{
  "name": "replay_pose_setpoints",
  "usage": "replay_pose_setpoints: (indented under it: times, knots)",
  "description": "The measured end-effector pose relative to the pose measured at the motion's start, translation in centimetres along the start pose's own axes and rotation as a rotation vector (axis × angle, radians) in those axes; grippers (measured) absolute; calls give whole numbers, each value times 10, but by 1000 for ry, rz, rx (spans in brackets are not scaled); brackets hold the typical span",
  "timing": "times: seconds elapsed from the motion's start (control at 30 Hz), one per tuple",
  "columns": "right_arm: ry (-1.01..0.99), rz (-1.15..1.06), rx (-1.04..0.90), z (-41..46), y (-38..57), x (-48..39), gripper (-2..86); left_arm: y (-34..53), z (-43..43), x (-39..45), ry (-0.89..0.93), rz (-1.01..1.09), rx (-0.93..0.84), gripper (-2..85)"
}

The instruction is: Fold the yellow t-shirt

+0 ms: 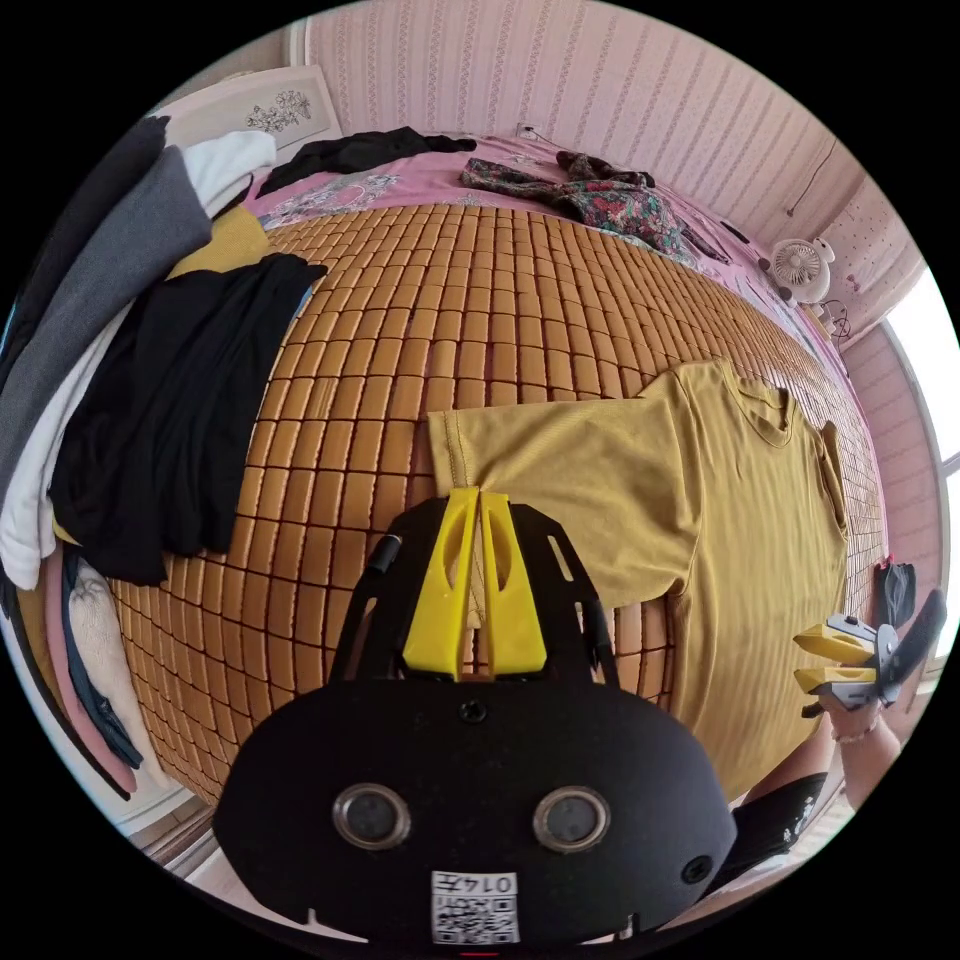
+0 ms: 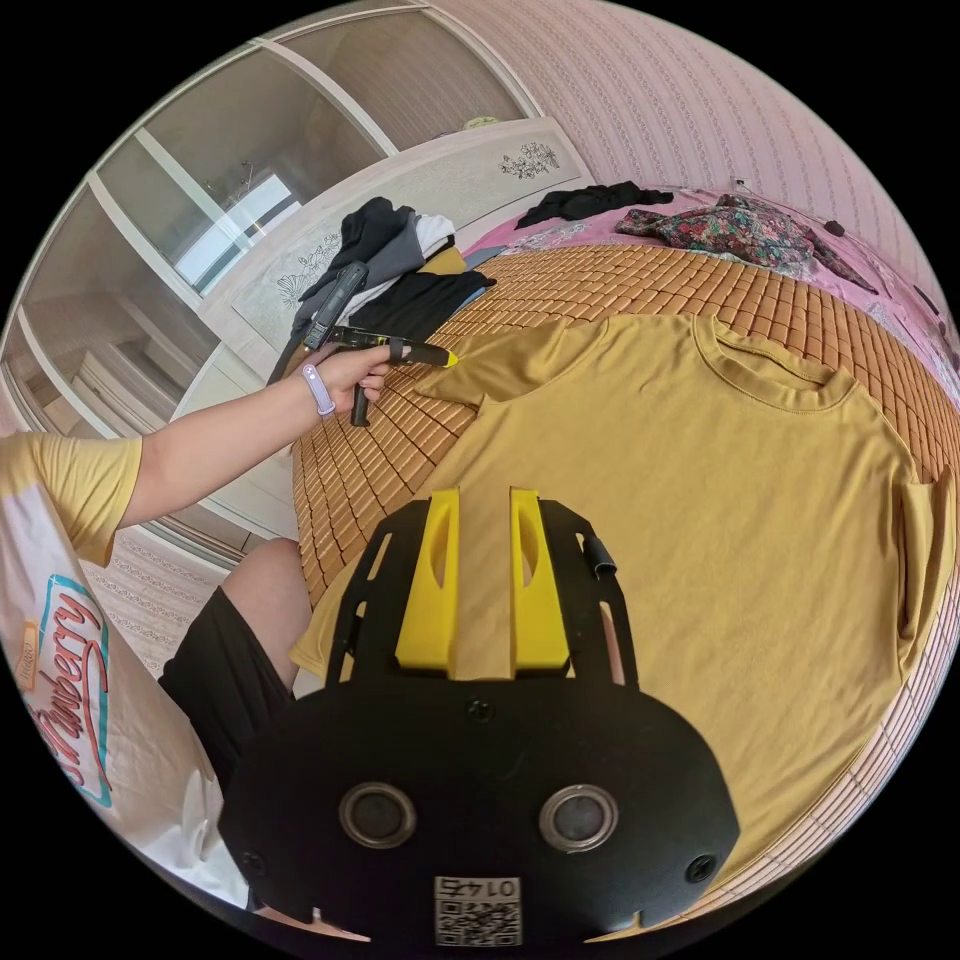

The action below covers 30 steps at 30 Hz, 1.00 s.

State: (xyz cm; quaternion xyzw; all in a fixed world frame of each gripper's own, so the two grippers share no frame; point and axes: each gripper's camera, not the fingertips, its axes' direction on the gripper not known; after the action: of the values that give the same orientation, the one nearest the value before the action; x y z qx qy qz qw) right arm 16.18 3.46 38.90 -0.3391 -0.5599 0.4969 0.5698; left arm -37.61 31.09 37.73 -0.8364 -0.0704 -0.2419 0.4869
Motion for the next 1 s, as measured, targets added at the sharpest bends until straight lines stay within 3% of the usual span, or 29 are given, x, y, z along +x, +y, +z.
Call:
replay_pose_setpoints:
  times: [0.23, 0.4, 0.57, 0.63, 0.8, 1.0]
  knots:
    - [39, 95, -21, -25, 13, -6, 75, 52, -5, -45, 169, -141, 68, 27]
    - [148, 204, 37, -75, 7, 21, 77, 56, -28, -34, 127, -126, 121, 36]
    - [504, 362, 94, -146, 4, 83, 81, 59, -49, 39, 92, 143, 143, 39]
    - [556, 434, 126, -166, -2, 110, 83, 65, -43, 94, 149, 293, 104, 40]
    - [601, 621, 152, -188, -37, 194, 70, 91, -13, 207, 284, 492, 2, 44]
    - [608, 652, 125, -181, -106, 249, 17, 111, 24, 280, 257, 554, -45, 45]
